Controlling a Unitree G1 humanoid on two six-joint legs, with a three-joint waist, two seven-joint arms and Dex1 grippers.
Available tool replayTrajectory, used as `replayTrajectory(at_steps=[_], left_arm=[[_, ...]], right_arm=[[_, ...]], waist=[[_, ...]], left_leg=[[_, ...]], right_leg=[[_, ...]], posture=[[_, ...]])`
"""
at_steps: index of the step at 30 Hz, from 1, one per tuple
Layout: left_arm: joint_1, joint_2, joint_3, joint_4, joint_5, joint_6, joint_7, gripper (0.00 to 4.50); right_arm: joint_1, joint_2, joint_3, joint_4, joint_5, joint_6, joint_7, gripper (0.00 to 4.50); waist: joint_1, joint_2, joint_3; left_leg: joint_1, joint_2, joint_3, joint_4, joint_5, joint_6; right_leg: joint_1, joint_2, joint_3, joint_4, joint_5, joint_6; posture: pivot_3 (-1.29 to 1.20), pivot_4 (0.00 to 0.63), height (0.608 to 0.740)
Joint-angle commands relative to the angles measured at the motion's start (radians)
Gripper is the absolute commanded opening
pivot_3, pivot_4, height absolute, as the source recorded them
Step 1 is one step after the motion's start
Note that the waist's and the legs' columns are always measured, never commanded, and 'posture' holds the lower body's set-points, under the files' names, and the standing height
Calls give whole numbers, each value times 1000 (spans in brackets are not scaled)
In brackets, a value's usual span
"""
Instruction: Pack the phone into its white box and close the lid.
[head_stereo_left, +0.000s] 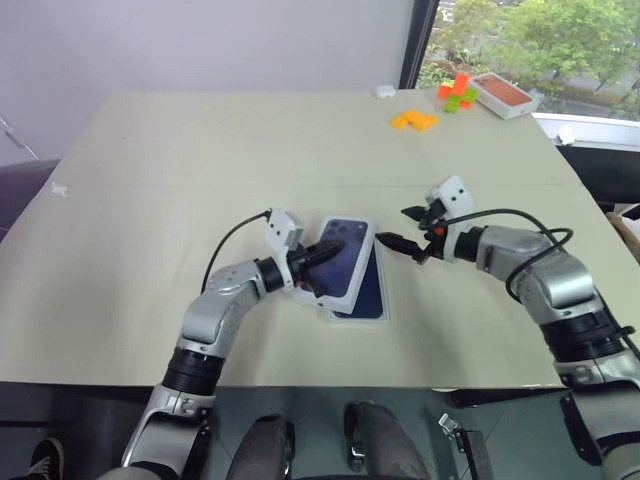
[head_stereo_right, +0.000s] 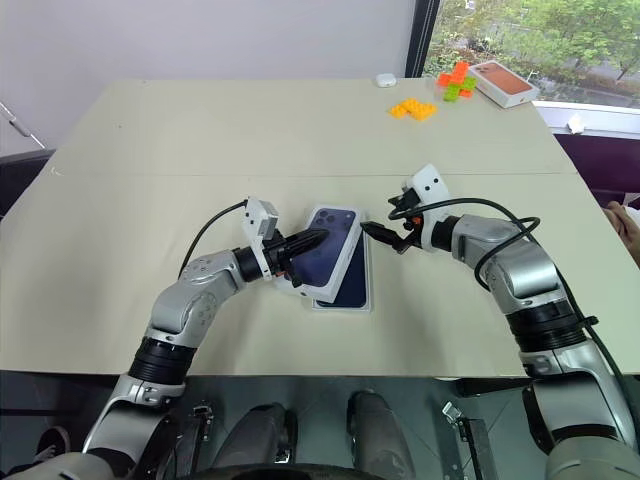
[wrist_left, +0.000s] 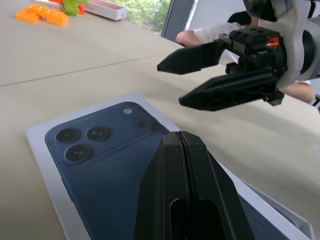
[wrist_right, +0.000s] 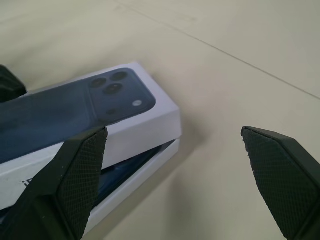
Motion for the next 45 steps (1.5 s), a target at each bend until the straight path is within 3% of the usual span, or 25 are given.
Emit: replayTrajectory(at_steps=[1,5,7,9,15,28,45], left_arm=[[-31,24,77,-25,-15,-21,30,0],[-46,66,125,-34,-8,-21,51,0],[-52,88,147,-24,-5,-21,60,0],[-54,105,156,-8,7,-29,64,0],[-54,150,86,88,88,8,67,0],[-88,141,-35,163,135,86,-35,0],[-109,51,-32,49,52,261,-82,0]], right_arm=[[0,20,-43,-34,-24,-13,15,4489],[-2,43,-64,-23,-47,-17,25,4489],[1,56,-77,-24,-40,-9,41,3946],[10,52,-64,-38,-65,-22,64,3184],[34,36,-49,-55,-149,-77,95,57],[113,11,-16,-129,-288,-141,177,57],[135,20,-1,-178,-300,-115,242,57]], waist=[[2,0,0],[2,0,0],[2,0,0],[2,0,0],[4,0,0],[2,0,0],[3,0,0]], left_leg=[[0,0,0,0,0,0],[0,0,0,0,0,-1],[-1,0,0,0,0,-1],[-1,0,0,0,1,-1],[0,-1,0,0,1,-1],[0,-1,0,0,1,-2],[0,-1,0,1,1,-3]], right_leg=[[0,0,0,0,0,0],[0,0,0,0,0,0],[0,0,0,0,0,0],[0,0,0,-1,0,0],[0,-1,0,-1,0,0],[0,-1,0,1,0,0],[0,-1,0,1,0,0]], posture=[[0,150,740],[0,150,740],[0,150,740],[0,150,740],[0,150,740],[0,150,740],[0,150,740]])
